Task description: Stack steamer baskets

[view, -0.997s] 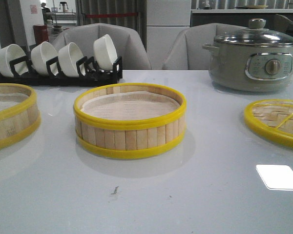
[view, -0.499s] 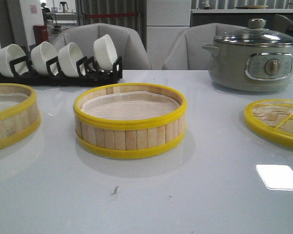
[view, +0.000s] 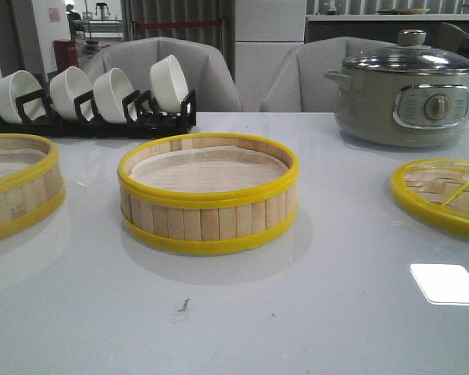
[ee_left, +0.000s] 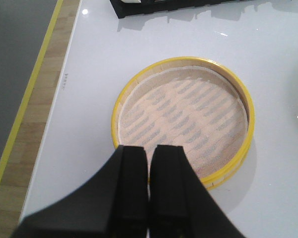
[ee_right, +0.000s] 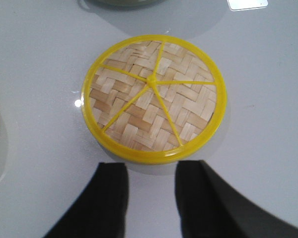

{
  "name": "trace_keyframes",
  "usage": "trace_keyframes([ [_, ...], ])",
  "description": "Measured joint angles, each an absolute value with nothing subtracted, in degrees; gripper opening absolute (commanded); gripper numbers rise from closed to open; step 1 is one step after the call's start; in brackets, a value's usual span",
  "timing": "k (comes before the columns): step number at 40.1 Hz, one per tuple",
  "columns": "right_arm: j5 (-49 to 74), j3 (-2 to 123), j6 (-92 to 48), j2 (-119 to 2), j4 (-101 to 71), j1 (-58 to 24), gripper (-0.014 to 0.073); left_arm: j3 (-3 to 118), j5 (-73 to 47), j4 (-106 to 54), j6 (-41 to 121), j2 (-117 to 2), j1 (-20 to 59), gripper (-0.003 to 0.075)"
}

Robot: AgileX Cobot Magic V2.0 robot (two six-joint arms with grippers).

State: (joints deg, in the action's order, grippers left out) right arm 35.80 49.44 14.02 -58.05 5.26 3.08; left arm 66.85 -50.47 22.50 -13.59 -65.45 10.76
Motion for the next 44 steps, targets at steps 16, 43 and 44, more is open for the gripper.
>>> trace_keyframes([
  [16,35.92,49.44,14.1,-58.05,4.72,3.08,0.0417,65.6,-46.4,18.84,-11.82,-71.79,10.76,0.0415],
  [43,35.92,49.44,14.1,-58.05,2.44,3.08,0.0417,71.2,-34.44,8.02,-10.61,-100.92,10.76,0.0433],
  [44,35.92,49.44,14.1,-58.05,2.44,3.08,0.0417,71.68,-34.31,7.29,-10.14,-101.67,10.76,0.0433],
])
